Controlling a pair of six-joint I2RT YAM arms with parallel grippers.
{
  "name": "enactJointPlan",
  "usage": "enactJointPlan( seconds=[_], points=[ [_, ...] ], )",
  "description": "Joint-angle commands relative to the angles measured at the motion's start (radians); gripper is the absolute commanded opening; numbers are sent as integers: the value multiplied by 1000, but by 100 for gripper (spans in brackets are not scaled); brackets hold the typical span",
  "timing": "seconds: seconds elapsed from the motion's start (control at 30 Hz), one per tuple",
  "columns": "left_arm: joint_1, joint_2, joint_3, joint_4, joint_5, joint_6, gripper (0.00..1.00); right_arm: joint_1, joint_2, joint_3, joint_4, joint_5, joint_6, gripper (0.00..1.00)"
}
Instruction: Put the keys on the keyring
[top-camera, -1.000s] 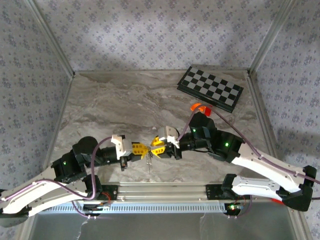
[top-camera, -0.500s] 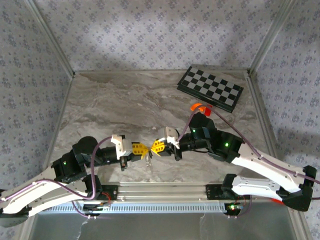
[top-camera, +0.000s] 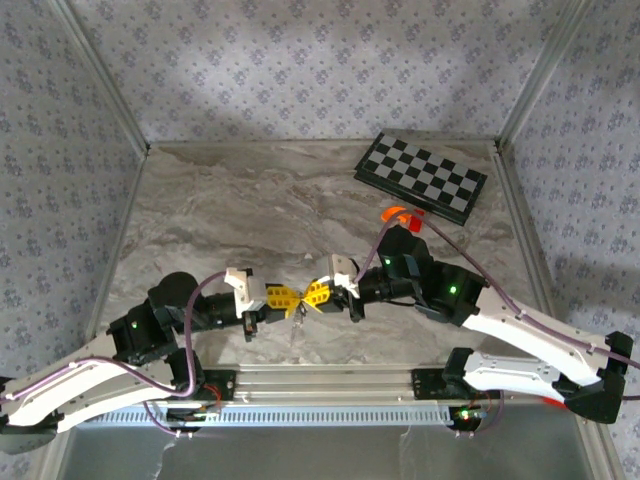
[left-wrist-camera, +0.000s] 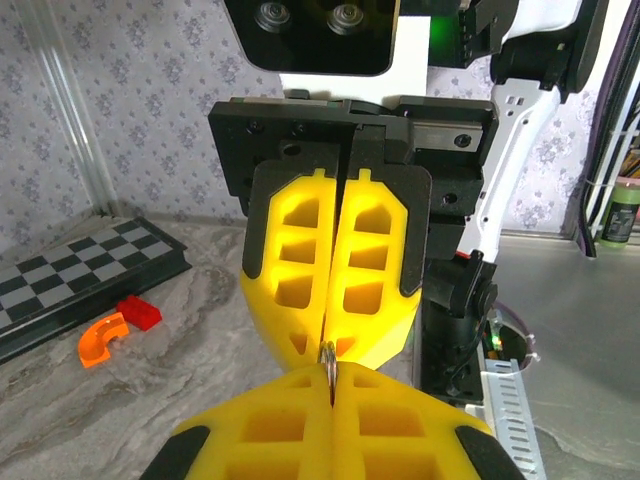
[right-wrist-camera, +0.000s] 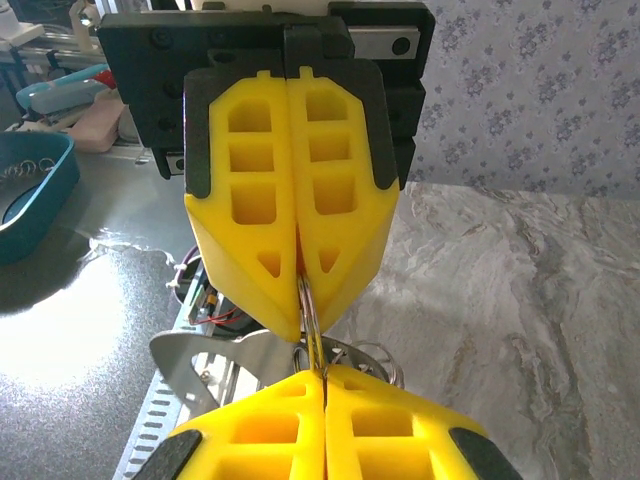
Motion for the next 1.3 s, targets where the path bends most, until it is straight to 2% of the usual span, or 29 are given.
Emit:
enactJointPlan(
  seconds=[0.0, 0.33, 0.67, 1.03, 1.27],
  points=[
    [-3, 5, 16, 108, 85, -23, 0, -12, -8, -17, -7, 5, -8, 10],
    [-3, 10, 22, 101, 82, -23, 0, -31, -20, -20, 15, -13, 2, 13],
    [-3, 17, 25, 114, 94, -26, 0, -47, -29, -21, 29, -30, 14, 9],
    [-3, 10, 21, 112, 62, -26, 0, -47, -74, -43, 51, -21, 37, 30],
    [-3, -2, 2, 134, 53, -29, 0, -49, -103, -77, 102, -53, 61, 33]
  ],
)
